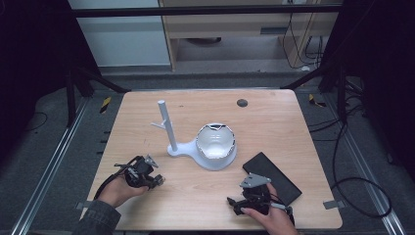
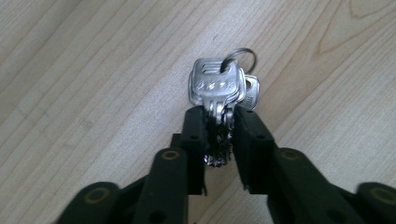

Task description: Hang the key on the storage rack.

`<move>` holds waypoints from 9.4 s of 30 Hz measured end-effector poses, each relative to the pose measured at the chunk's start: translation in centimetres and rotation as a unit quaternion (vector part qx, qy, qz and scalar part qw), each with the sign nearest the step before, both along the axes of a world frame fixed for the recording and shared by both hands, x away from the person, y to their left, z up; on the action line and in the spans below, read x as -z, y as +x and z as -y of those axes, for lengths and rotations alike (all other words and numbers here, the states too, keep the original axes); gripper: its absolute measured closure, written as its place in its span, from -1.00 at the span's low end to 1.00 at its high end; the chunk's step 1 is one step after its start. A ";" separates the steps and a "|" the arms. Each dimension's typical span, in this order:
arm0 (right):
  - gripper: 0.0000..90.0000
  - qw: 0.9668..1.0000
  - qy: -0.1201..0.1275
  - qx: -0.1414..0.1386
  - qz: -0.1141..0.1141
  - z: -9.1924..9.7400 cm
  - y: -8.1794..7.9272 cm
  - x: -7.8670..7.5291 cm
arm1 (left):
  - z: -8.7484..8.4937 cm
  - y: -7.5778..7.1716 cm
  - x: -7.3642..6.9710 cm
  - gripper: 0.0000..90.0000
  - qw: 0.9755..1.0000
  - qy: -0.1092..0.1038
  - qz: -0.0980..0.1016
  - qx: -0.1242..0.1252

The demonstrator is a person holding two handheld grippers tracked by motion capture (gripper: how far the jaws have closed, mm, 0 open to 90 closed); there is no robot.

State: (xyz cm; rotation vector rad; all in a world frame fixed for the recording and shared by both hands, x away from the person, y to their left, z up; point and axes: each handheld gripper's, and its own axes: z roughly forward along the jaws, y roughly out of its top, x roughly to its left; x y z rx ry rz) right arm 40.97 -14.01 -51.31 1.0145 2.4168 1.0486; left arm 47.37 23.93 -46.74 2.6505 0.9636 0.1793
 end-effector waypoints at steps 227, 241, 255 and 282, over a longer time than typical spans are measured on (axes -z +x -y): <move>-0.90 1.000 -0.002 -0.004 -0.003 0.0 -0.1 0.0 | 8.1 4.4 -22.6 0.96 0.982 0.032 0.179 -0.052; -0.90 1.000 -0.002 -0.005 -0.002 0.0 -0.1 0.0 | 6.4 2.2 -22.7 0.52 0.974 -0.029 0.219 -0.053; -0.91 1.000 -0.004 -0.007 -0.005 -0.1 -0.1 0.0 | 7.0 -4.1 -20.6 -0.42 0.954 -0.111 0.277 -0.011; -0.88 0.995 -0.029 0.074 0.055 9.9 -2.6 -4.3 | 21.8 -4.6 -8.3 -0.73 0.965 -0.180 0.151 0.116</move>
